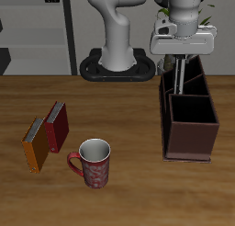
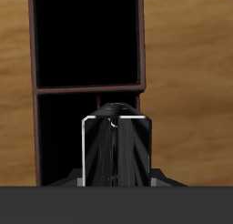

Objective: Place the striped book into the left desk caddy's front compartment

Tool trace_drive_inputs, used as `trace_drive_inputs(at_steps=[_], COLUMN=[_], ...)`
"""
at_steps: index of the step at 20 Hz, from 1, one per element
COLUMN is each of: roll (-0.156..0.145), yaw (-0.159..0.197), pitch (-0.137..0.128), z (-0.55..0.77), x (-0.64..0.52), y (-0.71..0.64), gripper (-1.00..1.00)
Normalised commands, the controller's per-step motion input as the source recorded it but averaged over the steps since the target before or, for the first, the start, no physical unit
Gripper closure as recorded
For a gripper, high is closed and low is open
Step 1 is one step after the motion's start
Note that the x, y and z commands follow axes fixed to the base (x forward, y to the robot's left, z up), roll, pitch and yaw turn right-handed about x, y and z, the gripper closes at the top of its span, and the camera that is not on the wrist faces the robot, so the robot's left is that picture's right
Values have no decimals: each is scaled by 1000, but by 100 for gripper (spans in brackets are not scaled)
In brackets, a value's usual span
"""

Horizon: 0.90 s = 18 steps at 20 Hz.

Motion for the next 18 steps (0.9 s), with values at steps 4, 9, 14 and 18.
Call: trace_drive_inputs(at_steps=[4, 9, 14, 18], roll=[-13, -12, 9, 19], yaw=[3, -16, -9, -5], pitch=[-6, 13, 22, 6], z=[-88, -105, -144, -105], x=[66, 99, 42, -3], y=[-41, -100, 16, 71], gripper=[100, 100, 100, 100])
